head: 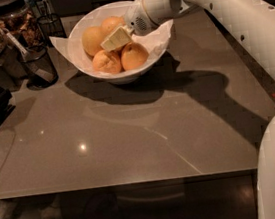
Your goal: Pick orange from white bowl
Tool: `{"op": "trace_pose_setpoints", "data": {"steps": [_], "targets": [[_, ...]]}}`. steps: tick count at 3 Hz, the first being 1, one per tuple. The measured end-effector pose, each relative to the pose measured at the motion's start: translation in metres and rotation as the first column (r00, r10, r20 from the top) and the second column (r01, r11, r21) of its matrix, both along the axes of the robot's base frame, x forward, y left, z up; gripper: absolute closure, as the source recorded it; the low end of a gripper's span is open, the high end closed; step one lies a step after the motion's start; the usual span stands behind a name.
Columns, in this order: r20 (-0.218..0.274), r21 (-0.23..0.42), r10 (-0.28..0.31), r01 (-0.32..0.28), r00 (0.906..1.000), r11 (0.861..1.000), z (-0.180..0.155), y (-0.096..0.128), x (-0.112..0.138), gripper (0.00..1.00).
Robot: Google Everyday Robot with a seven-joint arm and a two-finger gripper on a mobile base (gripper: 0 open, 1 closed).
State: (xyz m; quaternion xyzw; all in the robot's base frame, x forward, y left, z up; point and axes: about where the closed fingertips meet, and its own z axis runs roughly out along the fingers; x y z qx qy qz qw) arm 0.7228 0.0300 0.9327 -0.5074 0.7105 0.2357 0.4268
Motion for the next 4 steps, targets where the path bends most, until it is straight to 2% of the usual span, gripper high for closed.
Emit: {"op": "trace_pose_setpoints", "data": {"steps": [1,2,3,4], "targets": [[0.0,0.004,0.003,-0.003,1.0,1.0,0.002,0.0,0.0,0.81],[0.0,0.004,0.003,-0.003,1.0,1.0,0.004,0.0,0.0,1.0],[0.051,0.039,0.03,-0.032,0.9982,0.999,0.029,0.007,-0.017,1.0],[0.083,0.104,0.067,-0.075,0.9943,0.992,0.053,0.011,-0.041,1.0]]}}
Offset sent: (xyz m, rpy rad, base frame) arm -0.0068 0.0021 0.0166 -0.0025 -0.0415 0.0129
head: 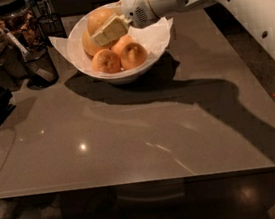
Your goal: Pick orange from white bowl
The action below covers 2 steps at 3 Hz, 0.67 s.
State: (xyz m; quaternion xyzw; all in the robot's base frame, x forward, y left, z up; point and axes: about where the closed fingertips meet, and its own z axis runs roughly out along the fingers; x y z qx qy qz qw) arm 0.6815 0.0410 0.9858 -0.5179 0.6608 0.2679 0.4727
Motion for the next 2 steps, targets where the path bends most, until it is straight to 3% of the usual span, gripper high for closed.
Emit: {"op": "trace_pose_setpoints", "data": {"steps": [2], "targets": [[0.012,0.002,0.01,-0.01,0.9999,1.0,0.01,0.008,-0.015,1.0]]}}
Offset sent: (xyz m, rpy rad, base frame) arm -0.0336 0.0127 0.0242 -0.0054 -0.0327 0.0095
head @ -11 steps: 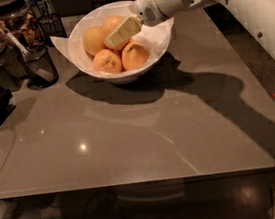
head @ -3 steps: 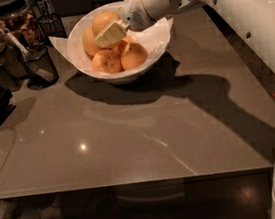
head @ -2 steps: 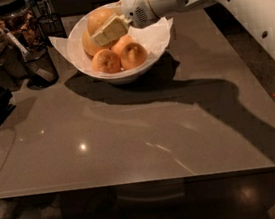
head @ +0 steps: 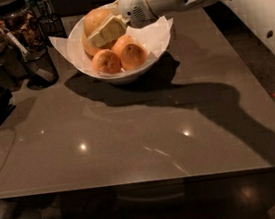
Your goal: Pick orange from white bowl
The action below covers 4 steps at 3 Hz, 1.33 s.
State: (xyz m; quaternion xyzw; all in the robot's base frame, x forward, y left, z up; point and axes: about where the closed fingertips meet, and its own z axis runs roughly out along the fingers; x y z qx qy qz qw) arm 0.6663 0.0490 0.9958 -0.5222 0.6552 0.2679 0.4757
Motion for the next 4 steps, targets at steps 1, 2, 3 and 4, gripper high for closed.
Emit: {"op": "trace_pose_setpoints", "data": {"steps": [1,2,3,4], "targets": [[0.018,0.021,-0.034,0.033,0.9993,0.999,0.022,0.002,-0.034,1.0],[0.026,0.05,-0.092,0.09,0.9954,0.995,0.03,-0.002,-0.07,1.0],[0.032,0.084,-0.155,0.152,0.9874,0.985,0.034,-0.01,-0.101,1.0],[0.033,0.106,-0.2,0.195,0.9793,0.975,0.035,-0.02,-0.124,1.0]]}}
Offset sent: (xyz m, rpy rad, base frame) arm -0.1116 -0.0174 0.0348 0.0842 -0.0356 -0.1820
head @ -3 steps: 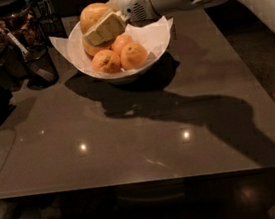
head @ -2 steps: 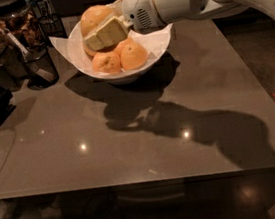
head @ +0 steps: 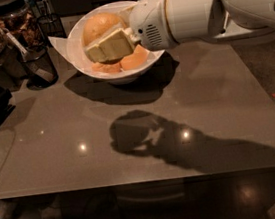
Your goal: Pick orange from white bowl
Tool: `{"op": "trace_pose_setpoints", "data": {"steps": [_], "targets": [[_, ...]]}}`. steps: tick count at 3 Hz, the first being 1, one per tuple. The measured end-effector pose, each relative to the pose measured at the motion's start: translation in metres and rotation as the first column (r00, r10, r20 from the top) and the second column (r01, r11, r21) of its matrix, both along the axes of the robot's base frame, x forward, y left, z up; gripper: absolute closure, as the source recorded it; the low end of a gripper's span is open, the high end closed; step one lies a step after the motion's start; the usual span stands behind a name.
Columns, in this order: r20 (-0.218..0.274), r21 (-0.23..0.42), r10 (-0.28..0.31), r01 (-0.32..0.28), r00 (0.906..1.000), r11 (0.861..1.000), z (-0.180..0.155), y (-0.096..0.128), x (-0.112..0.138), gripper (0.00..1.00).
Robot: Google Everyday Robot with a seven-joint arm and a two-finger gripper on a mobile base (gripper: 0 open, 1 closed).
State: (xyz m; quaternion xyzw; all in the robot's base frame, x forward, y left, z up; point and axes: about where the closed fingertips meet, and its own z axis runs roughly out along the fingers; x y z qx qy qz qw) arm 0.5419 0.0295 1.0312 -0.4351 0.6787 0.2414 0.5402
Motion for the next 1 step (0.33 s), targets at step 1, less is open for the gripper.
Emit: {"op": "trace_pose_setpoints", "data": {"steps": [1], "targets": [[-0.003,0.002,-0.009,0.009,1.0,1.0,-0.0006,-0.0044,-0.0016,1.0]]}}
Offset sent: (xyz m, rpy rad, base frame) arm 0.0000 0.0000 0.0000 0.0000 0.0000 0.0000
